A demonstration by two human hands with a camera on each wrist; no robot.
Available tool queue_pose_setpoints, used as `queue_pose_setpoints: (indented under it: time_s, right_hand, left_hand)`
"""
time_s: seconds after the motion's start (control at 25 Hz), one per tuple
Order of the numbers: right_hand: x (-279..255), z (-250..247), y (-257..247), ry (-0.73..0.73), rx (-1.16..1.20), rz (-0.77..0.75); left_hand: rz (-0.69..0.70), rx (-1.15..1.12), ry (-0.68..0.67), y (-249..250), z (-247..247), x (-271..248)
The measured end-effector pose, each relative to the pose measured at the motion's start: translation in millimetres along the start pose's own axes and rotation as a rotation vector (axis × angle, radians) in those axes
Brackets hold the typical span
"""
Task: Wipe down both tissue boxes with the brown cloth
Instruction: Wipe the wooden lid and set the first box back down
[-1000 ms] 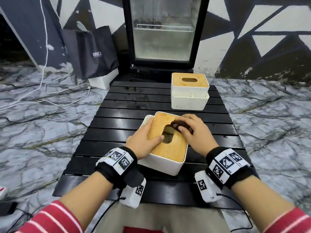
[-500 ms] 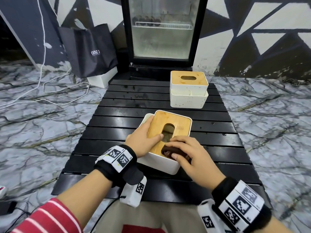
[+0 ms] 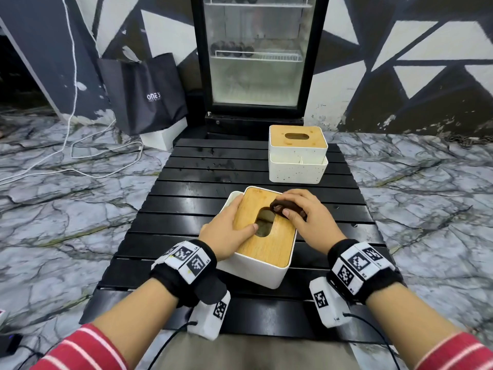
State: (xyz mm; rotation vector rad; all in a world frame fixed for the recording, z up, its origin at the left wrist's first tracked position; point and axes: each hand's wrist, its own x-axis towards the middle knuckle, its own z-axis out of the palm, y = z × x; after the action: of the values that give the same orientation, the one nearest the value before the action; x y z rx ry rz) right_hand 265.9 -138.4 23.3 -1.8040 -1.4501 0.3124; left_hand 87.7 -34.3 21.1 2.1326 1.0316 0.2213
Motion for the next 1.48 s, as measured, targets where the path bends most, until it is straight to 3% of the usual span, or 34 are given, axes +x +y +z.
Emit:
queue_pose_setpoints:
  time_s: [0.16, 0.4, 0.56, 0.72, 0.88, 1.24, 1.48]
  right_hand:
    - [-14, 0, -7, 0.048, -0.03, 0.026]
    - [-58, 6, -32, 0.075, -0.047, 0.001]
    - [-81, 18, -49, 0.038, -0.168, -0.114]
    - [-69, 2, -55, 0.04, -0.042, 0.01]
    - [-43, -2, -48, 0.046, -0.016, 0.04]
    - [-74, 20, -39, -0.034, -0.008, -0.114]
    - [-36, 9, -20, -0.042, 0.039, -0.035]
  left_hand:
    - [0.05, 0.22, -0.121, 2, -20, 11]
    - [0.079, 0.495, 0.058, 8, -37, 19]
    - [0.024, 0.415, 0.144, 4, -34, 19]
    - [-0.075, 0.212, 0.15, 0, -21, 3]
    - [-0.092, 0.064, 0.171, -2, -12, -3]
    - [-0.051, 0.14, 0.188, 3, -11, 1]
    - [-0.047, 0.159, 0.185, 4, -12, 1]
